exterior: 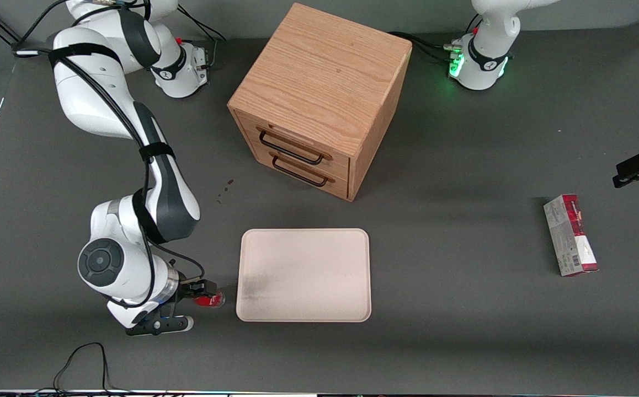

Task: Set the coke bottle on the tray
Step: 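Lower the open right gripper around the red Coca-Cola bottle and close it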

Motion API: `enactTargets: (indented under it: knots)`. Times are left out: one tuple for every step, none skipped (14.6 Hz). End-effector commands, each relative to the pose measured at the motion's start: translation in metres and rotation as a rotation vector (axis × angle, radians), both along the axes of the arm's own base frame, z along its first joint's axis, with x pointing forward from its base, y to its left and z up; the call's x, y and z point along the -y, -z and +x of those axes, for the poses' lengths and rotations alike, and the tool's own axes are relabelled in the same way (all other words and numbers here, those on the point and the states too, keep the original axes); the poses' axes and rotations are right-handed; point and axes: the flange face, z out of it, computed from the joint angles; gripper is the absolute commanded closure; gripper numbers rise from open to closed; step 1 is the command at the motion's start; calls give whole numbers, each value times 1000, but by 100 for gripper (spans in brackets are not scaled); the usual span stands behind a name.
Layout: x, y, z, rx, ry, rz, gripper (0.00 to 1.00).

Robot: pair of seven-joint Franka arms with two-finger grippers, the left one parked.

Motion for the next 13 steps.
enactTargets:
  knots:
    - [0, 7, 0, -11, 2, 13, 0]
    - [0, 7, 0, -13, -1, 14, 0]
    - [0, 8, 0, -14, -1, 14, 0]
    - [0, 8, 0, -14, 0, 12, 0]
    - [0, 8, 0, -14, -1, 14, 0]
    - [0, 8, 0, -14, -1, 14, 8]
    - [0, 8, 0, -16, -1, 13, 28]
    - [0, 8, -1, -19, -2, 12, 51]
    - [1, 8, 0, -18, -2, 10, 74]
    - [1, 7, -1, -18, -2, 10, 92]
    - [0, 8, -1, -21, -3, 10, 95]
    - [1, 7, -1, -21, -2, 9, 95]
    - [1, 7, -1, -21, -2, 9, 96]
